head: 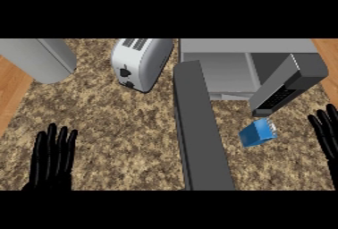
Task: Pick up the milk, place it into the microwave and close the microwave
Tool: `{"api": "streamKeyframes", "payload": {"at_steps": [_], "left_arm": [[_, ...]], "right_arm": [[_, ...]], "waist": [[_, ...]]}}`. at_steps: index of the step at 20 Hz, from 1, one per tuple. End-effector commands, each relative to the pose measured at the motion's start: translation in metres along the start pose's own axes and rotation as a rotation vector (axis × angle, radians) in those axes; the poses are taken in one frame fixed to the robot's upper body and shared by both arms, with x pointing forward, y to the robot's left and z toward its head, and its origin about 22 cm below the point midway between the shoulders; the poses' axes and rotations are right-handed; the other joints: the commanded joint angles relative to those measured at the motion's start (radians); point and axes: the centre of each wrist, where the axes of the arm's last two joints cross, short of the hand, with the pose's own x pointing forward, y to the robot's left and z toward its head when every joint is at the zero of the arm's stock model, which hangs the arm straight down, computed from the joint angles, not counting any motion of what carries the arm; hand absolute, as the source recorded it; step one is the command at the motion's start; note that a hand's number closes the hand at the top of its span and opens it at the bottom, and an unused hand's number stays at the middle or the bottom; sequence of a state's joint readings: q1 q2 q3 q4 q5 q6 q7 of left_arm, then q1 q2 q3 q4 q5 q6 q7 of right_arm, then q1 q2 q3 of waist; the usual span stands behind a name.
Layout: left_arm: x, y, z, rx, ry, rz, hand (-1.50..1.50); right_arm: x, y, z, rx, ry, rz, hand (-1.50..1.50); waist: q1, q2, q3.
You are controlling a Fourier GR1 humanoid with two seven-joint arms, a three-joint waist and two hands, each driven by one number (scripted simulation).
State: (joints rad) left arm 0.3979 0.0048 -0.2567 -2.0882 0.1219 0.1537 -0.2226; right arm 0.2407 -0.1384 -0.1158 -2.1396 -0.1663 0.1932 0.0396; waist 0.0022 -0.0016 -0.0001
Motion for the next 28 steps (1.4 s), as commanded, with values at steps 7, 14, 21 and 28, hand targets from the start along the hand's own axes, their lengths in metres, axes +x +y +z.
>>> {"api": "streamKeyframes", "payload": {"at_steps": [7, 14, 21, 28], "left_arm": [[-0.005, 0.004, 0.035, -0.001, 0.02, 0.011, -1.5], [-0.007, 0.021, 0.04, 0.017, -0.009, -0.011, -1.5], [-0.002, 0.011, 0.065, 0.003, -0.01, 0.001, -1.5], [-0.019, 0.009, 0.083, -0.008, 0.0, 0.0, -1.5]], "right_arm": [[-0.069, -0.001, -0.001, -0.033, 0.069, -0.039, -1.5], [-0.091, 0.014, -0.002, -0.089, 0.105, 0.001, -1.5], [-0.147, -0.014, -0.004, -0.208, 0.122, 0.028, -1.5], [-0.194, -0.016, 0.017, -0.177, 0.143, 0.061, -1.5]], "waist": [[0.004, 0.001, 0.0], [0.003, 0.001, 0.0], [0.009, 0.001, 0.0], [0.007, 0.001, 0.0]]}}
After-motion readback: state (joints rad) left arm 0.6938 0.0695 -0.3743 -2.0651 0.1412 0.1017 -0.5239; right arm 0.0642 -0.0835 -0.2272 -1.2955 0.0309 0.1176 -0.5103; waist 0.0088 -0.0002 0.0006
